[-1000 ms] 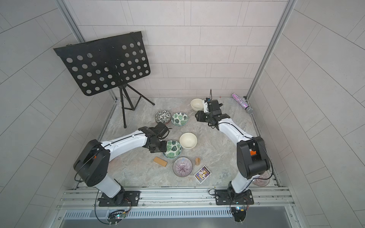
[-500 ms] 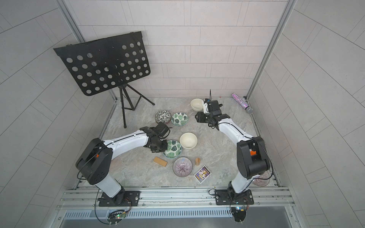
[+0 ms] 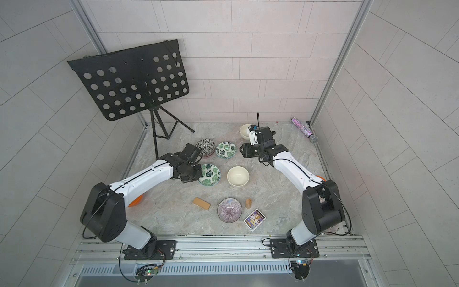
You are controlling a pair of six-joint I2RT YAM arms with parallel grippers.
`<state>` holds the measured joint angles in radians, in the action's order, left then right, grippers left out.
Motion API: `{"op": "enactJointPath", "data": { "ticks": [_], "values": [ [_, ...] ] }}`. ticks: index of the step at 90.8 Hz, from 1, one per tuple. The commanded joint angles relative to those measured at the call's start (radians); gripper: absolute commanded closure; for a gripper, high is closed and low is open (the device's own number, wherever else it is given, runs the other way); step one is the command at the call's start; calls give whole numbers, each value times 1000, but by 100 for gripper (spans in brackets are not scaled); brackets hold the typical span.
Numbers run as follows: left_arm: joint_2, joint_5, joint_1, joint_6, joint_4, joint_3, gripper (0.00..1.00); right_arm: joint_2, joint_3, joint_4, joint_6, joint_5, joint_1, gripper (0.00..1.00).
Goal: Stack the bowls
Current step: Pick up the bowl from the center of the board, then place the bowl in the bowl.
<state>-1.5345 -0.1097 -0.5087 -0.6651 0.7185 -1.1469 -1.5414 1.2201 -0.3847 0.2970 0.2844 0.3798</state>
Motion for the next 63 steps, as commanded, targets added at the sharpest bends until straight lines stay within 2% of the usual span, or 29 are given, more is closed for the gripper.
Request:
{"op": "enactJointPath", "data": {
  "ticks": [1,24,63],
  "values": [
    [5,3,16,2,-8,-101,100,21,39,-23,-26,48,40,47],
    [-97,29,20,-10,-41,-220,100,-46,87,-14,-27,62,128,48],
    [-134,84,19,-11,-82,-261,100,-216,195,-23,-7,21,139,50]
  ]
}}
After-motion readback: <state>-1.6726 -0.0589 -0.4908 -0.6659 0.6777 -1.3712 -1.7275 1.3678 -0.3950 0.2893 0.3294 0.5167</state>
